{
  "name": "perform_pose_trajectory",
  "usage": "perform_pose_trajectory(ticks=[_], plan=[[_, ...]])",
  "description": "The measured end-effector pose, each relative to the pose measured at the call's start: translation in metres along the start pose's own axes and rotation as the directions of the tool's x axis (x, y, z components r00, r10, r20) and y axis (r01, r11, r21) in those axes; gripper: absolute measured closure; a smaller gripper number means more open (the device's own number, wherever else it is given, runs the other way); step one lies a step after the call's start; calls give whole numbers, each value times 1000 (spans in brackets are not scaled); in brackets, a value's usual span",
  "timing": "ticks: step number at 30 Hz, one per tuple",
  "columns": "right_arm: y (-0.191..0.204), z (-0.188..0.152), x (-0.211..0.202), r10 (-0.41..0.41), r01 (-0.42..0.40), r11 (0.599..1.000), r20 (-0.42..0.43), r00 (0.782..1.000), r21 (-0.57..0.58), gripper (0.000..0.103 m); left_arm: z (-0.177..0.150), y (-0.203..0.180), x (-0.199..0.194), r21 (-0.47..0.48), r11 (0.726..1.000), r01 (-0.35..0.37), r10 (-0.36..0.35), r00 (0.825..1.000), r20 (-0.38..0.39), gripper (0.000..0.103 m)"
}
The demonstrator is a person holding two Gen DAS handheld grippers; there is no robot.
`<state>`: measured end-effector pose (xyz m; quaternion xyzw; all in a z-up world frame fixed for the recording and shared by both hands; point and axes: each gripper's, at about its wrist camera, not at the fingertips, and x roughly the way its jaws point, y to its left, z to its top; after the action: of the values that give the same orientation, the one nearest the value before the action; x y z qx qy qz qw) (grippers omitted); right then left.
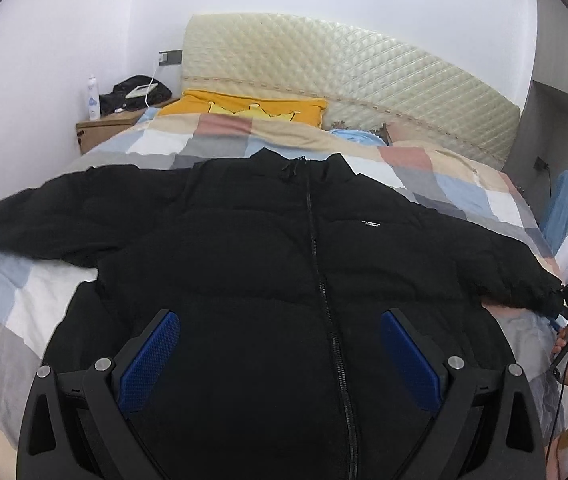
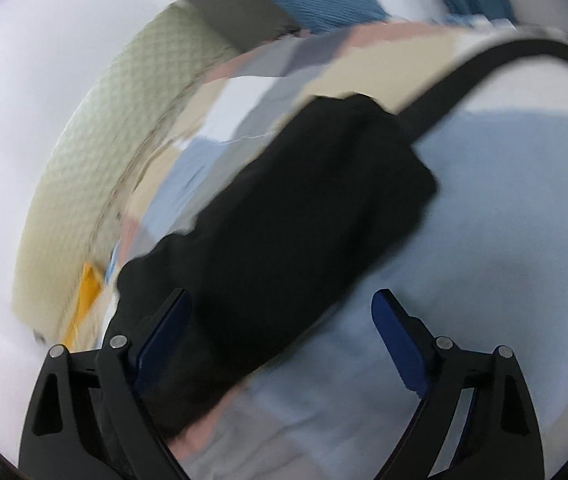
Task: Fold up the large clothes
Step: 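Grasp the black jacket sleeve cuff with the right gripper and lift it, then fold the held sleeve across the jacket body with the right gripper, release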
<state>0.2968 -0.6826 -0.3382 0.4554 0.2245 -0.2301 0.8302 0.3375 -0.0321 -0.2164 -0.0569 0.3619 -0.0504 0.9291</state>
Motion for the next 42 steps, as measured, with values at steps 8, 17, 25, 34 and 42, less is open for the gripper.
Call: perform_pose_trajectory(ticks=[8, 17, 25, 34, 42], plan=[[-4, 15, 33, 15, -12, 999, 89, 996, -35, 10, 0, -10, 5, 34, 999, -40, 38, 997, 65, 2], [0, 27, 33, 5, 3, 999, 159, 987, -47, 62, 0, -6, 30, 26, 998, -51, 51, 999, 6, 2], [24, 29, 5, 30, -24, 999, 229, 973, -32, 94, 11, -3, 14, 33, 994, -108, 109, 994, -20, 2], [101, 33, -48, 35, 23, 985, 326, 945, -170, 95, 38, 25, -17, 30, 986, -165, 164, 986, 35, 2], [190, 17, -97, 121, -43, 970, 325, 938, -237, 95, 45, 50, -46, 1, 978, -207, 207, 974, 89, 2]])
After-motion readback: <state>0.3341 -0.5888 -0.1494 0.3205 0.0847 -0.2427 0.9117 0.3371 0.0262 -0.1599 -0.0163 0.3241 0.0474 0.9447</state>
